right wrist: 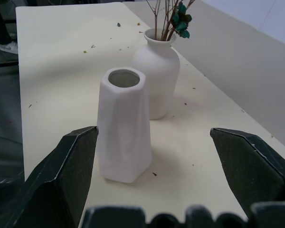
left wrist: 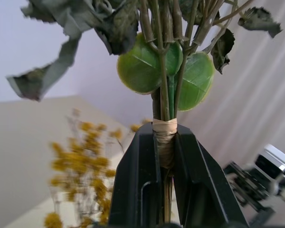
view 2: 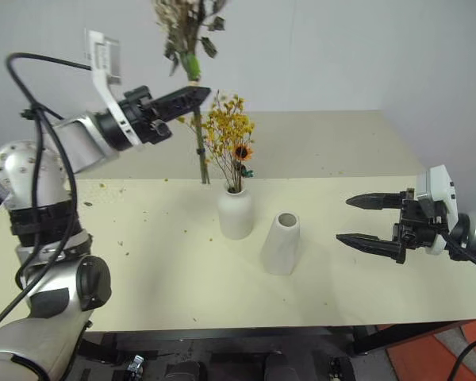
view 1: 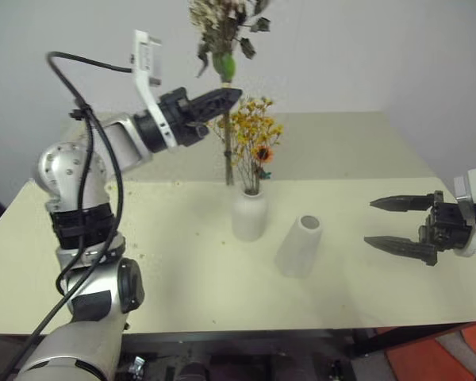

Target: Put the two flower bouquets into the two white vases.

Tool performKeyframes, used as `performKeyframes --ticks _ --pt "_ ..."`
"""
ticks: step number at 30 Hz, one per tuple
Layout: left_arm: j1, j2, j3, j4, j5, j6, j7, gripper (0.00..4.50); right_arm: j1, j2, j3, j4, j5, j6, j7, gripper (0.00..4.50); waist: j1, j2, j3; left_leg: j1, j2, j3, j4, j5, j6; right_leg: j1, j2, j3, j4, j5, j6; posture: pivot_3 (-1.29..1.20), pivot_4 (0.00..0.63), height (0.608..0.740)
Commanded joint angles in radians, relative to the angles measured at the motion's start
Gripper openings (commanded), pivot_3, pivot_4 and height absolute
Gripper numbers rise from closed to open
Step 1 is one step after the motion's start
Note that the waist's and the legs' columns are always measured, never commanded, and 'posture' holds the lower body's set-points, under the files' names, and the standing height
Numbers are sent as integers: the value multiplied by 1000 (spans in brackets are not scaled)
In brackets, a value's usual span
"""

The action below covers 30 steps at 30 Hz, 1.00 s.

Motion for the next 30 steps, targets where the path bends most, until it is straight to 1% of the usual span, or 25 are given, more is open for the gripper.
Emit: performKeyframes --ticks 1,8,11,15,19,24,27,30 --pt "-54 -30 -40 -14 -35 -33 -54 136 5 0 -46 -31 16 -14 -13 4455 0 0 0 0 0 0 0 0 0 0 0 0 0 0 0 0 150 740" --pt "-70 -79 -165 0 -9 -110 -201 136 -7 11 -34 -37 14 -19 -36 4455 -3 0 0 1 0 0 0 0 0 0 0 0 0 0 0 0 150 740" --pt "-48 -100 -210 -23 6 -159 -249 136 -3 19 -35 -44 15 -20 -43 4455 -2 0 0 1 0 0 0 0 0 0 0 0 0 0 0 0 150 740" --pt "10 -156 -254 -47 55 -296 -309 136 9 25 -46 -55 18 -20 -50 4455 0 0 0 0 0 0 0 0 0 1 0 0 -1 0 0 0 150 740" --pt "60 -226 -296 -34 107 -427 -348 136 10 26 -49 -56 18 -20 -54 4455 1 0 0 0 0 0 0 0 0 1 0 1 0 0 0 0 150 740" --pt "108 -258 -355 -28 167 -504 -383 136 13 27 -56 -62 20 -17 -57 4455 -1 0 0 1 0 1 0 0 0 1 0 1 -1 0 0 0 150 740" --pt "145 -269 -403 -14 236 -579 -408 136 18 27 -63 -65 21 -15 -58 4455 0 0 0 1 0 1 0 0 0 1 0 1 0 0 0 0 150 740" --pt "162 -281 -426 -5 273 -618 -413 136 19 27 -70 -66 26 -13 -60 4455 1 0 0 1 0 1 0 0 0 1 0 1 0 0 0 0 150 740"
